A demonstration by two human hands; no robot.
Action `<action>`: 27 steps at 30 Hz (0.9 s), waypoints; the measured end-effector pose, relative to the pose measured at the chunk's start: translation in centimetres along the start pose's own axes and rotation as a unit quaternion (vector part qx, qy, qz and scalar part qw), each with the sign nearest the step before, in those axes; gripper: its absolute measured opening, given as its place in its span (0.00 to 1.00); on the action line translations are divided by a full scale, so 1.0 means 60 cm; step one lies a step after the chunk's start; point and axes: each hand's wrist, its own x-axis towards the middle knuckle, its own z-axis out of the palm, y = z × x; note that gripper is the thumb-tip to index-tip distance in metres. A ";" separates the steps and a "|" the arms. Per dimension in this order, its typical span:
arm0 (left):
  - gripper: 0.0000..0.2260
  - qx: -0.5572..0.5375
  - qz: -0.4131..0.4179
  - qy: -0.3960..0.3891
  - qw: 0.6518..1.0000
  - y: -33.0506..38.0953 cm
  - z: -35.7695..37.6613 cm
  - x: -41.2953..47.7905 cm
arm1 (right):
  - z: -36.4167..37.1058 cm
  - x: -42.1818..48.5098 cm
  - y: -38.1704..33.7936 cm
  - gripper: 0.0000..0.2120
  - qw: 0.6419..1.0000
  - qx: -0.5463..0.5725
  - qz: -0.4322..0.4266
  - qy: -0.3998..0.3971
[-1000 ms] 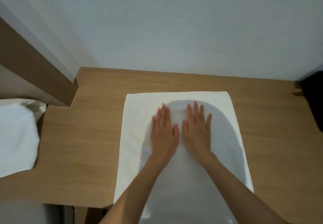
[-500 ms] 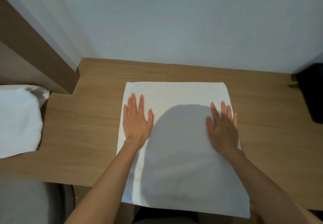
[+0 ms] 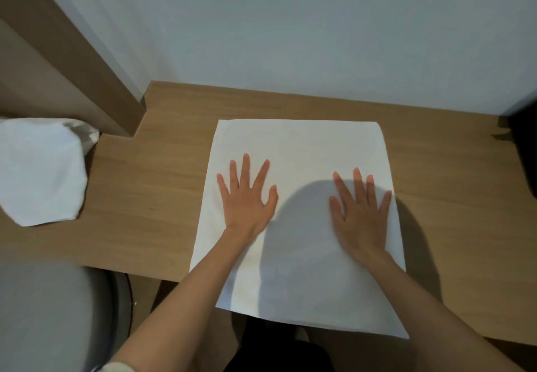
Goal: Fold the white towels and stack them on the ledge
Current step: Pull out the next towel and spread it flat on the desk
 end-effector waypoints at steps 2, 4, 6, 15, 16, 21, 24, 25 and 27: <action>0.26 0.003 -0.004 0.001 1.000 0.003 0.003 0.016 | 0.001 0.016 0.002 0.27 1.000 0.007 -0.004 0.007; 0.26 0.007 -0.004 0.000 1.000 0.006 0.003 0.033 | 0.001 0.034 0.003 0.26 1.000 0.013 -0.001 0.014; 0.26 0.008 0.002 0.001 1.000 0.009 0.001 0.057 | 0.002 0.054 0.003 0.25 1.000 0.013 0.004 0.024; 0.25 -0.028 0.038 -0.029 0.998 0.027 -0.021 0.115 | -0.008 0.103 0.001 0.25 0.998 0.017 0.047 0.026; 0.25 -0.037 0.046 -0.027 0.998 0.032 -0.026 0.105 | -0.008 0.095 -0.008 0.25 0.997 0.023 0.059 0.031; 0.24 -0.071 0.124 0.024 0.989 0.086 -0.017 0.006 | 0.011 0.024 -0.081 0.27 0.999 0.049 0.013 0.017; 0.24 -0.053 0.091 0.011 0.994 0.078 0.002 -0.025 | 0.027 -0.003 -0.080 0.27 0.999 0.038 0.019 0.012; 0.24 -0.053 0.091 0.013 0.994 0.071 0.003 -0.026 | 0.028 -0.007 -0.074 0.27 0.999 0.039 0.014 0.017; 0.24 -0.033 0.106 0.012 0.994 0.054 0.004 -0.025 | 0.026 -0.014 -0.055 0.26 0.999 0.037 -0.007 0.023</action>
